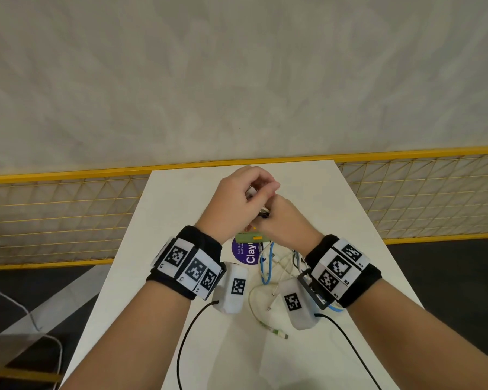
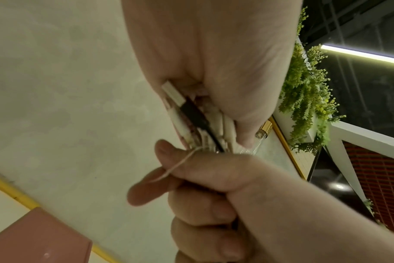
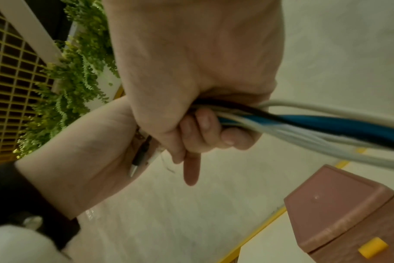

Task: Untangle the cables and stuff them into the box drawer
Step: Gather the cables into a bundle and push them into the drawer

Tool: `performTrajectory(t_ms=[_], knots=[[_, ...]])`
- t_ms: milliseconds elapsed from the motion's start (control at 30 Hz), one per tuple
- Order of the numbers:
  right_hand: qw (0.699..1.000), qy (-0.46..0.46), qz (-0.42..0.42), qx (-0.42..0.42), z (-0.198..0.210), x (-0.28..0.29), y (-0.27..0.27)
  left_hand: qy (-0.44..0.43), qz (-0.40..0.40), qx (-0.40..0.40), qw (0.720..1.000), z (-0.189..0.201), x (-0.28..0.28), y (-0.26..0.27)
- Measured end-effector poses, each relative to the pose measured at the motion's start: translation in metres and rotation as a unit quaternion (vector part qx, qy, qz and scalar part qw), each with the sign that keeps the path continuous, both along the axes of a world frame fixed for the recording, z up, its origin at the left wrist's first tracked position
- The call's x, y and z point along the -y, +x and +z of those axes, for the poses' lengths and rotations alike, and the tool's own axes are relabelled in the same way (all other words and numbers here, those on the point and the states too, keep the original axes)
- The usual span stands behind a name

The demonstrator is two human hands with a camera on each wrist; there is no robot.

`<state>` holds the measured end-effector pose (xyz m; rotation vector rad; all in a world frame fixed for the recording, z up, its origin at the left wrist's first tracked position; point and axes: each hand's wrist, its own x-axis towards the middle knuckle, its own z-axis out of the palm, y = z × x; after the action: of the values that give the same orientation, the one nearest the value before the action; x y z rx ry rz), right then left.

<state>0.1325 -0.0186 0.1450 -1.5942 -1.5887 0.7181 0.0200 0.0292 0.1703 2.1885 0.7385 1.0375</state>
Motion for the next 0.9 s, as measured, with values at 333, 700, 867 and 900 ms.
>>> performTrajectory(t_ms=[333, 700, 867, 900], knots=[[0.998, -0.002, -0.013, -0.068, 0.0, -0.005, -0.003, 0.078, 0.022, 0.018, 0.997, -0.011, 0.004, 0.006], [0.993, 0.106, 0.05, -0.027, 0.004, -0.017, 0.006, 0.09, 0.023, -0.047, 0.995, -0.012, -0.002, 0.008], [0.994, 0.047, 0.059, -0.079, 0.004, -0.008, 0.003, 0.139, 0.099, 0.017, 0.985, -0.013, -0.006, 0.01], [0.996, 0.013, 0.06, -0.059, 0.003, -0.005, 0.008, 0.125, 0.111, 0.041, 0.985, -0.012, -0.008, 0.007]])
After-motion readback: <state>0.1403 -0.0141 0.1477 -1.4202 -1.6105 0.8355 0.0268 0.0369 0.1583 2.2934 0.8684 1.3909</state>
